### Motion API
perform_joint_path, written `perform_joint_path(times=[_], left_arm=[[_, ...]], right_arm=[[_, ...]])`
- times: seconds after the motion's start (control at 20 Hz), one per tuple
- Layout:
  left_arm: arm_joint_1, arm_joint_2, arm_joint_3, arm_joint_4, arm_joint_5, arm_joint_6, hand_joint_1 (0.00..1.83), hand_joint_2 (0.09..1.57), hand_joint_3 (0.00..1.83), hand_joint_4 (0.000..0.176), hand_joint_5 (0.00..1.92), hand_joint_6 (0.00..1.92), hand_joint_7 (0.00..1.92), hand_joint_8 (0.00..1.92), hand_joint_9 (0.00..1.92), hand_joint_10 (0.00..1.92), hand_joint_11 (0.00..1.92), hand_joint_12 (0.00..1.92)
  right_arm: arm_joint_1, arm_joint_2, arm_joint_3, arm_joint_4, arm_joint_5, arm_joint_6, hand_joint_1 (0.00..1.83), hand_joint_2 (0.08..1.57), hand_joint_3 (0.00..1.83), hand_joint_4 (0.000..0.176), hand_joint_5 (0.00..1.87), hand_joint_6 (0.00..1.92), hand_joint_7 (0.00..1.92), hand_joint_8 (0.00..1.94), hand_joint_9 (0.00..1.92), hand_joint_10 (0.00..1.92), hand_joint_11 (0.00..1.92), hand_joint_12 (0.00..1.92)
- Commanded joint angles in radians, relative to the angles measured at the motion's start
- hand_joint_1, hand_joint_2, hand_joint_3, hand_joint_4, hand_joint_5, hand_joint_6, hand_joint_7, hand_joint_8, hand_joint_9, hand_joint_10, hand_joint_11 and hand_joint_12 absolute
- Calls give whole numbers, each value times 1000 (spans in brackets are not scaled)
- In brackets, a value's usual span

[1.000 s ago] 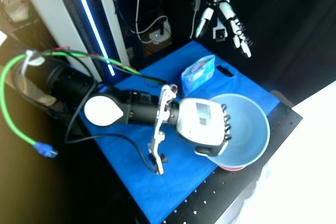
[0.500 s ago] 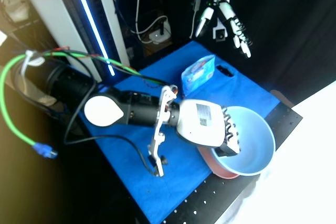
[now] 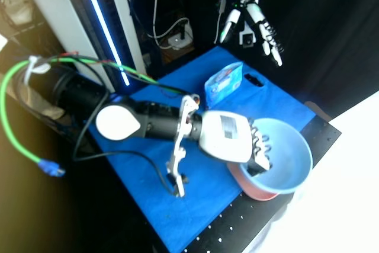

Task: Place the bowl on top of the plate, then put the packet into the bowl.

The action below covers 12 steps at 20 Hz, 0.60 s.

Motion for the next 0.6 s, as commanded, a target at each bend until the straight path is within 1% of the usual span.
perform_joint_path(times=[0.0, 0.05, 0.1, 0.15, 0.2, 0.25, 0.3, 0.4, 0.45, 0.5, 0.55], left_arm=[[-10, -4, 3, -4, -125, -9, 574, 985, 0, 131, 110, 3, 4, 0, 0, 0, 39, 58], [-10, -5, 2, -5, -124, -9, 574, 987, 0, 123, 114, 4, 4, 1, 0, 0, 53, 67], [-10, -6, 2, -5, -123, -9, 580, 984, 0, 126, 113, 3, 10, 3, 0, 0, 51, 72], [-10, -7, 2, -6, -123, -9, 580, 982, 0, 121, 118, 4, 21, 7, 4, 2, 51, 75], [-10, -7, 2, -6, -123, -9, 581, 977, 5, 118, 119, 0, 27, 1, 14, 0, 9, 244], [-10, -7, 2, -6, -123, -9, 580, 983, 7, 117, 113, 1, 16, 3, 3, 1, 1, 213], [-10, -7, 1, -6, -123, -9, 561, 987, 6, 123, 104, 0, 13, 2, 0, 0, 0, 182], [-10, -8, 1, -6, -123, -9, 590, 977, 0, 134, 125, 2, 45, 3, 20, 2, 0, 254], [-10, -8, 1, -6, -123, -9, 586, 974, 0, 136, 130, 2, 51, 2, 26, 3, 0, 285], [-10, -8, 1, -6, -123, -9, 591, 978, 0, 138, 127, 0, 54, 2, 26, 2, 0, 272], [-10, -8, 0, -7, -123, -9, 560, 984, 2, 126, 122, 0, 49, 1, 20, 0, 0, 208]], right_arm=[[16, 15, -7, 24, 93, -1, 490, 1429, 4, 14, 396, 2, 503, 2, 762, 37, 436, 1012], [16, 27, -20, 23, 93, -1, 421, 1427, 3, 18, 374, 1, 482, 1, 744, 22, 421, 1003], [16, 37, -29, 20, 93, -1, 376, 1421, 1, 17, 346, 0, 464, 0, 720, 9, 404, 991], [16, 40, -31, 17, 93, -1, 244, 1416, 2, 21, 300, 0, 420, 1, 665, 4, 354, 970], [16, 43, -32, 15, 93, -1, 200, 1414, 1, 28, 282, 0, 392, 0, 638, 0, 313, 947], [16, 44, -32, 15, 93, -1, 190, 1409, 0, 14, 284, 2, 380, 0, 633, 0, 296, 939], [16, 47, -32, 15, 93, -1, 139, 1396, 0, 8, 296, 5, 380, 1, 607, 2, 295, 931], [16, 49, -32, 14, 92, -1, 118, 1374, 0, 5, 294, 0, 384, 0, 566, 0, 280, 878], [16, 53, -33, 14, 92, -1, 68, 1358, 0, 14, 279, 0, 376, 0, 547, 0, 266, 857], [16, 61, -37, 15, 92, -1, 41, 1350, 0, 10, 267, 0, 357, 0, 524, 0, 253, 849], [17, 75, -47, 15, 93, -1, 52, 1322, 0, 5, 259, 0, 327, 0, 497, 0, 248, 852]])
